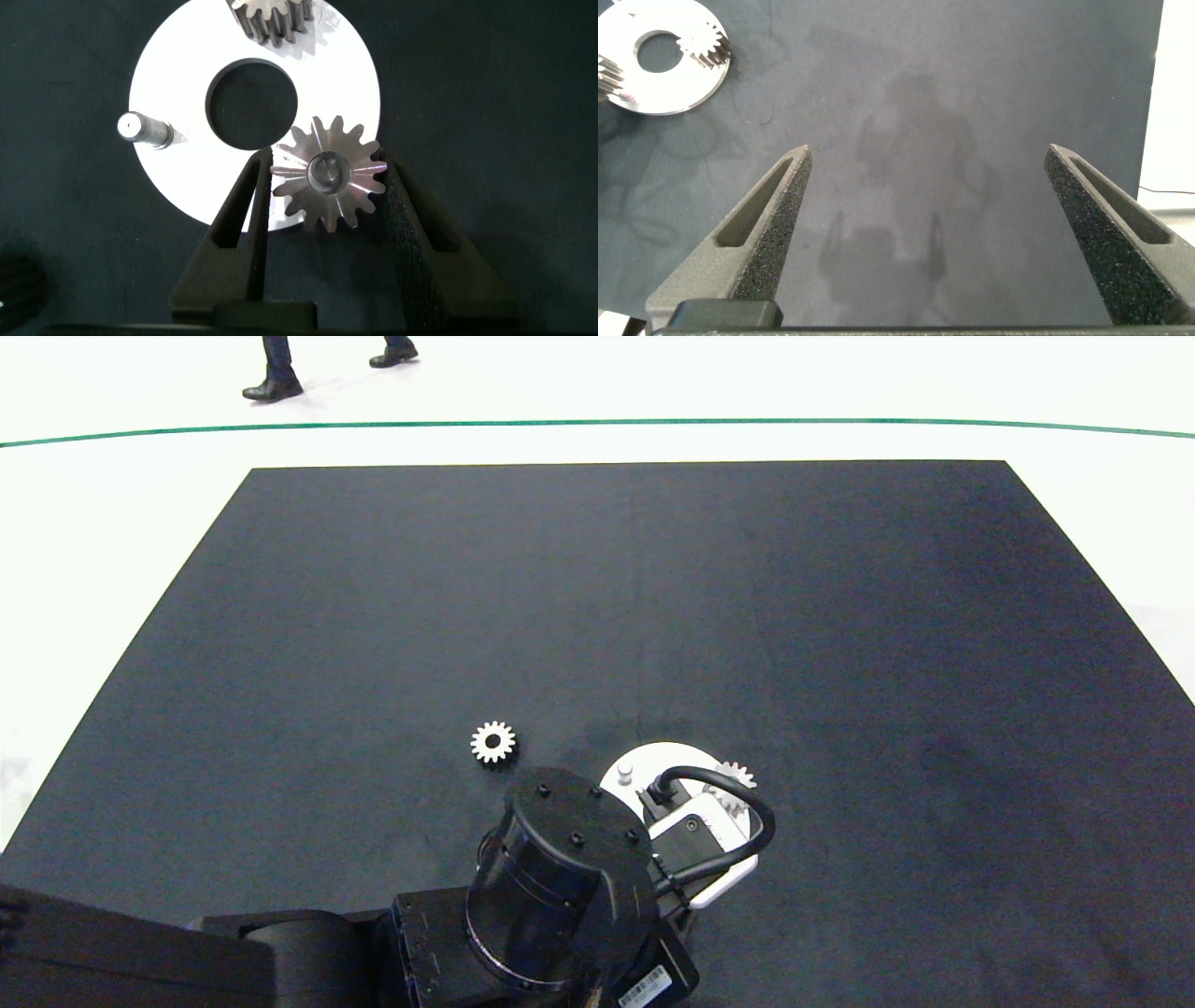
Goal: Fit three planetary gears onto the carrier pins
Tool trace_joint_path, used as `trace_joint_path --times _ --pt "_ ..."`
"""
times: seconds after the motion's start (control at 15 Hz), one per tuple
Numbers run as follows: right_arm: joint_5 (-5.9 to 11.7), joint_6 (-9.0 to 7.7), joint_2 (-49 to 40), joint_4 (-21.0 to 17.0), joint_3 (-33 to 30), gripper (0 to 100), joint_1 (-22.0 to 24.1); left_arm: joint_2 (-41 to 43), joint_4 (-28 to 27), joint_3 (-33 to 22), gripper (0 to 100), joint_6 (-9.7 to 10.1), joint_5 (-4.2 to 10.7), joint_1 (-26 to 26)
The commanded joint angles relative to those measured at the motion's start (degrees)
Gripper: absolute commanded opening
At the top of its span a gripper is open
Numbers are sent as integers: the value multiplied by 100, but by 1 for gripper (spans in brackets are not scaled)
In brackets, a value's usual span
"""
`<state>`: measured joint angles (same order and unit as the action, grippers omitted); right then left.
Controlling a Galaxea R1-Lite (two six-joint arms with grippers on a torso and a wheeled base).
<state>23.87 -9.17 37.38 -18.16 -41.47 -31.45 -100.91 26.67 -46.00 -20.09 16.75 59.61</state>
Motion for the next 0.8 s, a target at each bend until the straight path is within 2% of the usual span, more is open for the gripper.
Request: trace_joint_path --times 0.07,0.8 --pt "12 -6 7 -12 -1 100 -1 -16 189 82 7 -21 13 -20" --pt "12 -6 -2 -12 8 100 -1 -130 312 126 7 -12 13 7"
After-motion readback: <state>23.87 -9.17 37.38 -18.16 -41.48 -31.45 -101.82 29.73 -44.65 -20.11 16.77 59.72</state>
